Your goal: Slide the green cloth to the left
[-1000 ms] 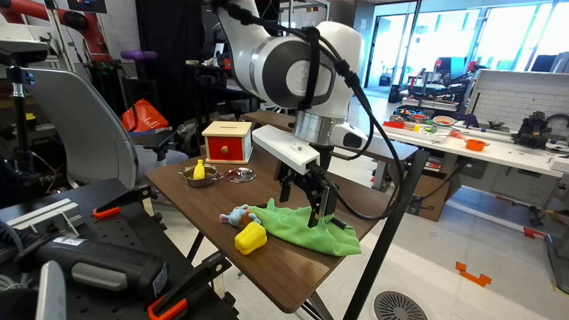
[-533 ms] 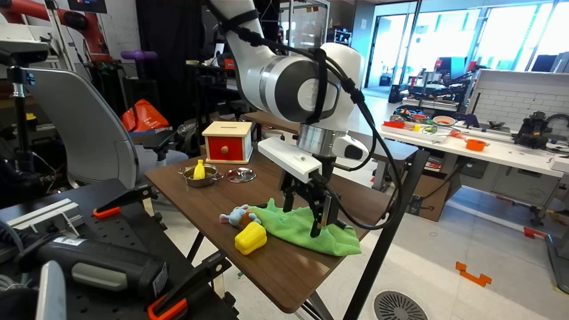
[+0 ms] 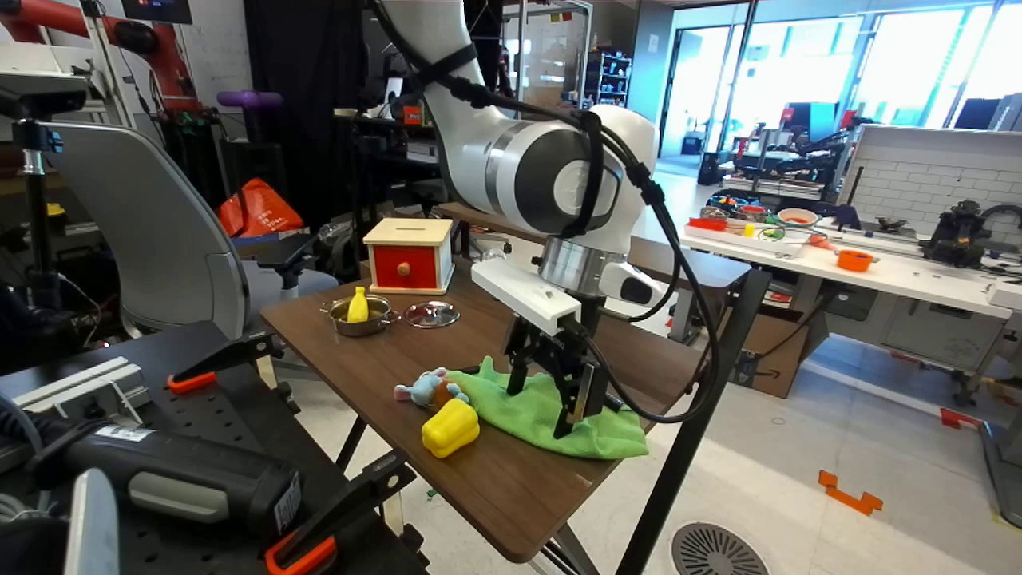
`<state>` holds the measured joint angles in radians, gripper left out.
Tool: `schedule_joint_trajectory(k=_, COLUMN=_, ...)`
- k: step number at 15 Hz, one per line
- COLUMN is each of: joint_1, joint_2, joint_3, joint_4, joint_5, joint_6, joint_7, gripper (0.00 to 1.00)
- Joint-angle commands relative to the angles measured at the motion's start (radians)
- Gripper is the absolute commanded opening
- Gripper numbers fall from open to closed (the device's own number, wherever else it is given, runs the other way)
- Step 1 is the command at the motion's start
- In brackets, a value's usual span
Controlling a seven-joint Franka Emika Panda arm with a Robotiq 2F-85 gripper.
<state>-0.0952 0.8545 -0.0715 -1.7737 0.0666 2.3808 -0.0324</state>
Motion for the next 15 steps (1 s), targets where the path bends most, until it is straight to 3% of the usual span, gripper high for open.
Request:
schedule_joint_trajectory(k=1, joint_1=0.015, joint_2=0.061, joint_3=-0.005, joint_4=0.105, joint_5=-0.024, joint_6=-0.077, joint_7=0.043, gripper=1.00)
schedule_joint_trajectory(k=15, joint_1=0.108, joint_2=0.288, joint_3=-0.001, joint_4=0.514, joint_5=-0.049, joint_6=-0.255, joint_7=0.154, gripper=1.00)
